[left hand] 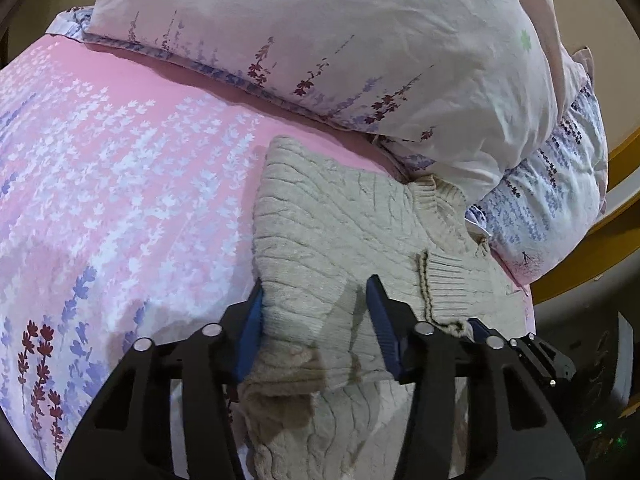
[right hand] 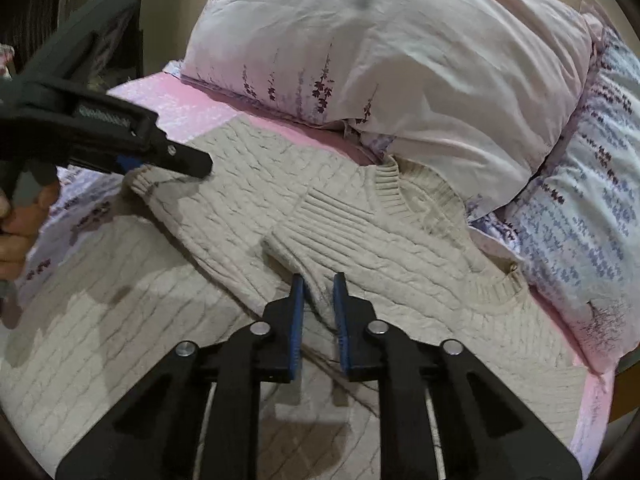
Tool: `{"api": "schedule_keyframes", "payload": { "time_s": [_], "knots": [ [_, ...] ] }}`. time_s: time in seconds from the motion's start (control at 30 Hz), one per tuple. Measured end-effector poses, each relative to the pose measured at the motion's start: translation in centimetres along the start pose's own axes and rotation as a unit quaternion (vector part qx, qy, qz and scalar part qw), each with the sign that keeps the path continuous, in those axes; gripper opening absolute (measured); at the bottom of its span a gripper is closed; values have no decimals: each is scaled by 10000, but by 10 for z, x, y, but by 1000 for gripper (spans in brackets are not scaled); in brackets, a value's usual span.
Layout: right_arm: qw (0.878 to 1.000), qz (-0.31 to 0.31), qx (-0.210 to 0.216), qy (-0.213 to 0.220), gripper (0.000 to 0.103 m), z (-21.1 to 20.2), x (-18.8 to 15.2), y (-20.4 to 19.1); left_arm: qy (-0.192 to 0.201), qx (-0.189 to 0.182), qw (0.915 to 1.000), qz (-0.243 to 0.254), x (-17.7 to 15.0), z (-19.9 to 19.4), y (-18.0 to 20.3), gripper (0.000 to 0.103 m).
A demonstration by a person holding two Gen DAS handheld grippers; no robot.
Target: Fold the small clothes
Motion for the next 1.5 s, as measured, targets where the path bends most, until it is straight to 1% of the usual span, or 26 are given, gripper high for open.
{"api": "schedule_keyframes", "payload": {
  "time_s": [0.07, 0.1, 0.17, 0.23, 0.3, 0.37, 0.4, 0.43, 0.5, 0.53, 0.67, 0.7, 0.77, 0.83, 0.87, 0.97, 1.0, 1.03, 1.07, 1.1, 1.13, 1.23, 1.27, 1.43, 1.47, 1.5],
  "knots": [
    [10000, -2, -38, 8, 19, 2, 0, 0, 14, 37, 10000, 16, 0, 2, -1, 44],
    [10000, 22, -48, -9, 9, 3, 0, 1, 27, 58, 10000, 10, 1, 3, -1, 43],
    [9996, 271, -39, 104, 7, 1, 2, 8, 42, 109, 9999, 18, 1, 4, -1, 39],
    [9961, 796, -18, 380, 6, -15, 4, 28, 68, 193, 9998, 89, 0, 4, 0, 38],
    [9879, 1386, -164, 672, 6, -32, 2, 55, 74, 202, 9997, 89, 1, 4, 0, 37],
    [9663, 2326, -432, 1017, 6, -57, -12, 99, 86, 175, 9998, 54, 1, 4, -1, 37],
    [9567, 2654, -505, 1088, 6, -63, -20, 114, 99, 159, 9998, 35, 1, 4, -2, 37],
    [9409, 3130, -618, 1139, 6, -72, -35, 135, 110, 153, 9998, 27, 1, 4, -2, 37],
    [9182, 3748, -711, 1068, 6, -77, -64, 162, 135, 161, 9998, 33, 0, 3, -2, 37],
    [9088, 4012, -665, 928, 6, -73, -81, 172, 143, 168, 9997, 43, 0, 3, -2, 37],
    [8949, 4447, -268, 268, 7, -46, -125, 183, 167, 169, 9997, 23, -2, 2, -2, 37],
    [8872, 4609, -55, 188, 8, -41, -133, 184, 162, 161, 9997, 8, -2, 1, -2, 37],
    [8716, 4892, 259, 209, 17, -39, -141, 190, 148, 137, 9998, -31, -3, 1, -2, 37],
    [8516, 5205, 555, 286, 42, -41, -147, 197, 132, 103, 9998, -91, -2, 1, -3, 37],
    [8442, 5307, 659, 350, 44, -42, -148, 202, 128, 85, 9998, -126, -1, 1, -4, 37],
    [8450, 5309, 572, 280, 42, -40, -146, 211, 141, 70, 9997, -174, 0, 2, -4, 35],
    [8447, 5317, 574, 248, 34, -38, -146, 213, 146, 82, 9997, -167, 0, 3, -4, 28],
    [8443, 5326, 562, 172, 16, -36, -148, 216, 173, 92, 9997, -147, 0, 3, -3, 24],
    [8450, 5319, 543, 100, 7, -33, -148, 218, 209, 81, 9997, -120, 0, 2, -3, 16],
    [8450, 5318, 571, 49, 7, -31, -148, 219, 227, 59, 9997, -111, 0, 2, -2, 11],
    [8452, 5313, 569, 130, 7, -34, -147, 218, 259, 41, 9996, -113, 0, 0, -3, 11],
    [8611, 5052, 389, 419, 7, -54, -140, 210, 319, -2, 9994, -95, 1, -4, -6, 9],
    [8636, 5010, 354, 443, 7, -57, -139, 207, 325, 5, 9994, -112, 2, -6, -9, 9],
    [8678, 4964, 232, 39, 7, -39, -148, 200, 311, 30, 9991, -279, -4, -3, -22, 9],
    [8709, 4911, 181, 68, 7, -37, -147, 200, 361, 29, 9990, -244, -6, -3, -21, 9],
    [8779, 4788, 76, 60, 7, -38, -144, 199, 372, 67, 9991, -175, -6, -3, -20, 9]
  ]
}}
Point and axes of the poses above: each gripper's, at about its wrist camera, not at the fingertips, and z roughly the way its jaws point, y to its right, x to its top, the point moved 3 cm from there along z, roughly the way its jaws point, and after that the axes turned 1 degree about -x, right-handed, at the moved point
